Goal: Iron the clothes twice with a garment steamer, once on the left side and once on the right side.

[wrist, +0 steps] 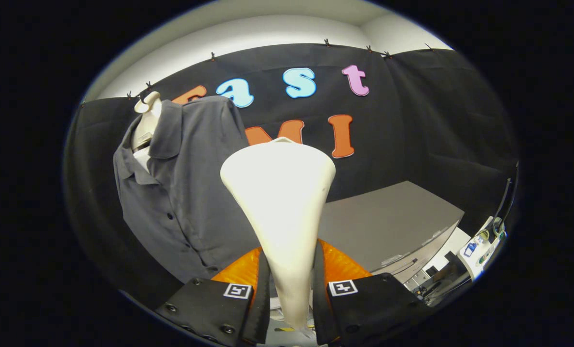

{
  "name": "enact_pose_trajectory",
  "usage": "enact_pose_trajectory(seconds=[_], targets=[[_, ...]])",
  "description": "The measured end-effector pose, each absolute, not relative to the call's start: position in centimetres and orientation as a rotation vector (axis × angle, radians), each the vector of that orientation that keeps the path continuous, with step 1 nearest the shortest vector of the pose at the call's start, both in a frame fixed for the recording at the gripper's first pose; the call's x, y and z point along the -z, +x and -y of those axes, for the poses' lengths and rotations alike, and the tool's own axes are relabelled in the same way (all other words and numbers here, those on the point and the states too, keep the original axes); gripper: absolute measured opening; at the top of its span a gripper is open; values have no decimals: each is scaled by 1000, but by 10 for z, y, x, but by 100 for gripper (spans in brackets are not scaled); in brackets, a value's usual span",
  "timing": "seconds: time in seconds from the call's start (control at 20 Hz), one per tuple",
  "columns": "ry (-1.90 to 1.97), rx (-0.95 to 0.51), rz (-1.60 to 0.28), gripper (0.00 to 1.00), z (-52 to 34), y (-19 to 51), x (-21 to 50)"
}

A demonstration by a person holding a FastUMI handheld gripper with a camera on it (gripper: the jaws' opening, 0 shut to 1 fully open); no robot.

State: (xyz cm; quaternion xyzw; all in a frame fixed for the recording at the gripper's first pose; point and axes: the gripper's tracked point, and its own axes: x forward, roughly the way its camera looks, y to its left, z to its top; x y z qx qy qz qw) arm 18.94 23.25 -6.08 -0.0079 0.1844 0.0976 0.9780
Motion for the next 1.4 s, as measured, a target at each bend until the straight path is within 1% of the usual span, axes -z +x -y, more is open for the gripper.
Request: enact_pose_trajectory(seconds=[0.25, 0.55, 1.05, 1.4], targets=[[-29, -274, -341, 44, -294, 191, 47], [-56, -305, -349, 44, -344, 206, 49], [-135, -248, -390, 44, -368, 252, 71], [-151, -239, -430, 44, -369, 261, 96]])
